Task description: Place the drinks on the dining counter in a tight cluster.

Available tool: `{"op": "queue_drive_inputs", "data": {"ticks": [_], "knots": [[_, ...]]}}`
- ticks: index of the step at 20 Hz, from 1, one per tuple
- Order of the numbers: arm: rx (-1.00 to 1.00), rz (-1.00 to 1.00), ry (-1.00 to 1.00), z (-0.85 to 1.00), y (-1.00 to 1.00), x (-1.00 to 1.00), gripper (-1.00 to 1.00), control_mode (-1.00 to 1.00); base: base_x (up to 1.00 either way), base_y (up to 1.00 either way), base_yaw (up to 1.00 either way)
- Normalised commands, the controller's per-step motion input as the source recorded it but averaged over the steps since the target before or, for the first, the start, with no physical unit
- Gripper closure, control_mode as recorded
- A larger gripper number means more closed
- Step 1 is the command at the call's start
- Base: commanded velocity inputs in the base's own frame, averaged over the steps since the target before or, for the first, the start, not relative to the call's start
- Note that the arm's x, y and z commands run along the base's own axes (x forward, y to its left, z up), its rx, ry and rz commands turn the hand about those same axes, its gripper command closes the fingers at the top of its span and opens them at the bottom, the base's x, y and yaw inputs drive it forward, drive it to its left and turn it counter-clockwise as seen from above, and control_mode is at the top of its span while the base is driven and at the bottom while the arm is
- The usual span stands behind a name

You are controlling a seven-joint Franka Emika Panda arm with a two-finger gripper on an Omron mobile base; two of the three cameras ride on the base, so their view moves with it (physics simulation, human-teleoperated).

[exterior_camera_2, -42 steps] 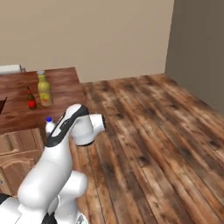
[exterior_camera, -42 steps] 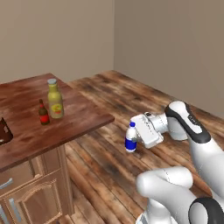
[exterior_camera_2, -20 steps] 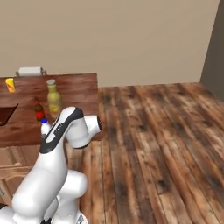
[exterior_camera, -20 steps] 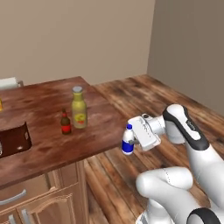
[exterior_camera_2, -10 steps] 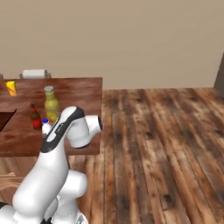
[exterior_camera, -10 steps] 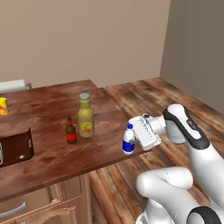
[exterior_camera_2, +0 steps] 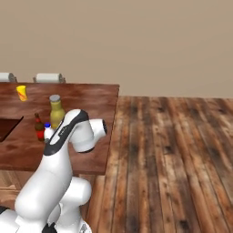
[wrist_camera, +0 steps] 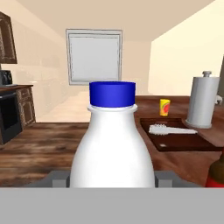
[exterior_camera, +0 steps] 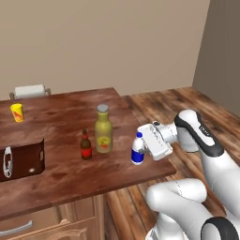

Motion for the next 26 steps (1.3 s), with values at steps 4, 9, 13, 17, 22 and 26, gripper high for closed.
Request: {"op": "queue_drive_inputs", "data": {"ticks": [4,9,13,17,22,26], "knots": [[0.00,0.00,0.00,0.00,0.00,0.00,1.00,1.00,0.39,-0.29,0.19],[0.00,0.00,0.00,0.00,0.00,0.00,1.00,1.00,0.06,-0.12,0.01],[0.00,0.00,0.00,0.00,0.00,0.00,1.00,1.00,0.00,-0.02,0.00],[0.00,0.00,0.00,0.00,0.00,0.00,1.00,1.00,0.00,0.00,0.00],[0.02,0.00,0.00,0.00,-0.06,0.02,1.00,-1.00,0.00,-0.03,0.00],[0.10,0.00,0.03,0.00,-0.26,0.17,1.00,-1.00,0.00,0.00,0.00]]}}
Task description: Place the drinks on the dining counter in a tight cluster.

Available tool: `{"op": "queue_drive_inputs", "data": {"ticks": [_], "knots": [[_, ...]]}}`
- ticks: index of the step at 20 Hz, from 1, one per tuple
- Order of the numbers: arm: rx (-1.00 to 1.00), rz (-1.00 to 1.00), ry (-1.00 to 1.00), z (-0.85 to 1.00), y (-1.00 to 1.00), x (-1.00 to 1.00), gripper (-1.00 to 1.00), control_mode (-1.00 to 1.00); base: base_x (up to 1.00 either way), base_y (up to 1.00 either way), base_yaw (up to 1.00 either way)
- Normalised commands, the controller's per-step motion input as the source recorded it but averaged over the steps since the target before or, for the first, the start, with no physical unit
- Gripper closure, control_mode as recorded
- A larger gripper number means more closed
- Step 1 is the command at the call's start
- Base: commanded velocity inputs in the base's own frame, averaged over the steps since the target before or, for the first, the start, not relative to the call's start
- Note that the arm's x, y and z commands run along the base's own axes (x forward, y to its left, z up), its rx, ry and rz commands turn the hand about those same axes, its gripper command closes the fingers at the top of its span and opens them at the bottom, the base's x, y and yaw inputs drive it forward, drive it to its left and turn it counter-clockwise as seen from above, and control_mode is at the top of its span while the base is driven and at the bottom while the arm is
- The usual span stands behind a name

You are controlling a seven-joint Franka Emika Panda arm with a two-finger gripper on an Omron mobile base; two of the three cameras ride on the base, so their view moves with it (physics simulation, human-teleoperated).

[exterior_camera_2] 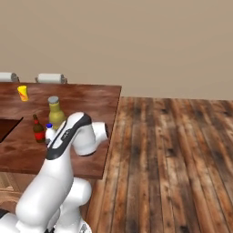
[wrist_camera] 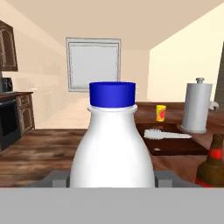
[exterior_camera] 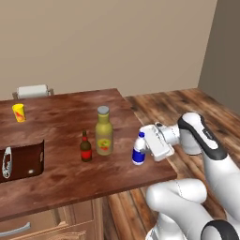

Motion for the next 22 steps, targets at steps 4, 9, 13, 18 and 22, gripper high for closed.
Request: {"op": "queue_drive_inputs", "data": {"ticks": [4,9,13,18,22], "knots": [[0.07,0.04,0.07,0.00,-0.29,0.21,1.00,-1.00,0.00,0.00,0.00],[0.05,0.07,0.02,0.00,-0.22,0.41,1.00,-1.00,0.00,0.00,0.00],[0.02,0.07,0.04,0.00,-0.12,0.56,1.00,-1.00,0.00,0.00,0.00],[0.00,0.08,0.00,-0.10,-0.02,0.54,1.00,-1.00,0.00,0.00,0.00],[0.00,0.11,0.00,-0.16,0.00,0.52,1.00,-1.00,0.00,0.00,0.00]]}}
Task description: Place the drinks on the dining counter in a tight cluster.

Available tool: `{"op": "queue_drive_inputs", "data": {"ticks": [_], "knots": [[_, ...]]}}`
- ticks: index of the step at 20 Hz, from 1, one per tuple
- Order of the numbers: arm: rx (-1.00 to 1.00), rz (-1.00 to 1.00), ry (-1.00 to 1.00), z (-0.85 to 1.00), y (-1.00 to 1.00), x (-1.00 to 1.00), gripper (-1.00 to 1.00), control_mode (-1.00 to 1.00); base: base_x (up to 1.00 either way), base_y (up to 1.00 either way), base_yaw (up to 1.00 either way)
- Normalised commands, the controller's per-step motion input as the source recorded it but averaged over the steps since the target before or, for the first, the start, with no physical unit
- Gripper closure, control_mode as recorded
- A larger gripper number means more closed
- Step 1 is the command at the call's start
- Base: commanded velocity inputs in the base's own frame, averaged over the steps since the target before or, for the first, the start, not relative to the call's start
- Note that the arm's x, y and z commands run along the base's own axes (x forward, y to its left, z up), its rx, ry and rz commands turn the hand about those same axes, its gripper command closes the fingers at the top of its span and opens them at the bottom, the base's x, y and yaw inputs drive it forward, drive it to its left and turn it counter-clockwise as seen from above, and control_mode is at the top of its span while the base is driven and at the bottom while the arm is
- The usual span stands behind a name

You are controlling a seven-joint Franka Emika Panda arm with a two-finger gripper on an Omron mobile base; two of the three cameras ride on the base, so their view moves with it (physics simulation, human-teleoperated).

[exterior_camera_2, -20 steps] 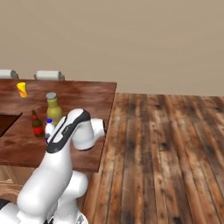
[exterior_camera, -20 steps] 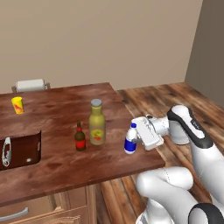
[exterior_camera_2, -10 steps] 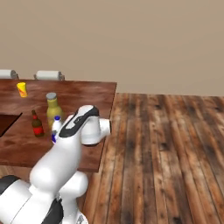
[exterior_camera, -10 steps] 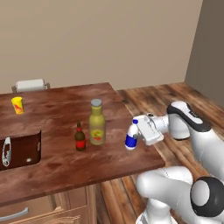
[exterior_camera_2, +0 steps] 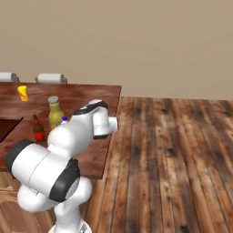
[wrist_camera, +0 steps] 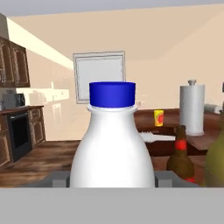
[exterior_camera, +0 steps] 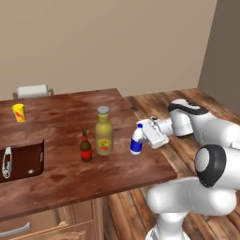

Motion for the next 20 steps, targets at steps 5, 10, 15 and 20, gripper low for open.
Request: {"op": "queue_drive_inputs", "data": {"ticks": [5,10,15,20], "knots": [[0.00,0.08,0.00,-0.22,0.08,0.47,1.00,-1.00,0.00,0.00,0.00],[0.00,0.04,0.00,-0.21,0.09,0.48,1.00,-1.00,0.00,0.00,0.00],[-0.02,0.01,0.00,-0.24,0.10,0.36,1.00,-1.00,0.00,0.00,0.00],[-0.07,0.00,0.00,-0.26,0.18,0.31,1.00,-1.00,0.00,0.00,0.00]]}}
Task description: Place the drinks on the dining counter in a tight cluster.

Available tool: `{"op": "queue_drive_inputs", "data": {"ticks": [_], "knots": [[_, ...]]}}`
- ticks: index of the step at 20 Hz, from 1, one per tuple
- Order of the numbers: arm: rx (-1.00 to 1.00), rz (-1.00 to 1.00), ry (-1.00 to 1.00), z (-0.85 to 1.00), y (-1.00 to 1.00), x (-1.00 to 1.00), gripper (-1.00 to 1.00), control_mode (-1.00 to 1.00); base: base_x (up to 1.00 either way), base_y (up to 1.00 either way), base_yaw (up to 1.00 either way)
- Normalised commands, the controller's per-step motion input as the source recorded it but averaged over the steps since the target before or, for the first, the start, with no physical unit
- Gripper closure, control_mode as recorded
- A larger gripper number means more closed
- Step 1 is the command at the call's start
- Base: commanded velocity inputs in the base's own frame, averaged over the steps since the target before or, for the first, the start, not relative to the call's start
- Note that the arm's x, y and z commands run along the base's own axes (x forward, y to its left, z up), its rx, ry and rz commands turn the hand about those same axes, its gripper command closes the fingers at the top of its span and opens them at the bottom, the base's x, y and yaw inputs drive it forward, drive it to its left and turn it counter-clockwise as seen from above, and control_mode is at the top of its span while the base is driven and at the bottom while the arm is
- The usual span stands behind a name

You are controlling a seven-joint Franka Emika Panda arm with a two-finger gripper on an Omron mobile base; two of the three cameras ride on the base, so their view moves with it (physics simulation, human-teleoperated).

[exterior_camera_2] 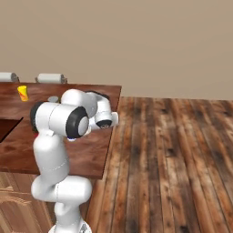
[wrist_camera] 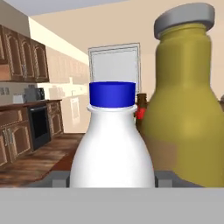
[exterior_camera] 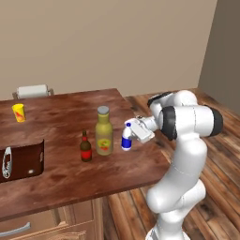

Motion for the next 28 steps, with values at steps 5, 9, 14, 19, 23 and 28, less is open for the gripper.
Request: {"op": "queue_drive_inputs", "data": {"ticks": [5,9,14,19,23,28], "knots": [[-0.07,0.00,0.00,-0.22,0.17,0.32,1.00,-1.00,0.00,0.00,0.00],[-0.01,0.00,0.00,-0.15,0.08,0.34,1.00,-1.00,0.00,0.00,0.00],[0.00,0.00,0.00,-0.21,0.00,0.18,1.00,-1.00,0.00,0.00,0.00],[0.00,0.00,0.00,-0.20,0.00,0.19,1.00,-1.00,0.00,0.00,0.00],[0.00,0.00,0.00,-0.19,0.00,0.19,1.00,-1.00,0.00,0.00,0.00],[-0.02,0.00,0.00,-0.20,0.00,0.15,1.00,-1.00,0.00,0.00,0.00]]}}
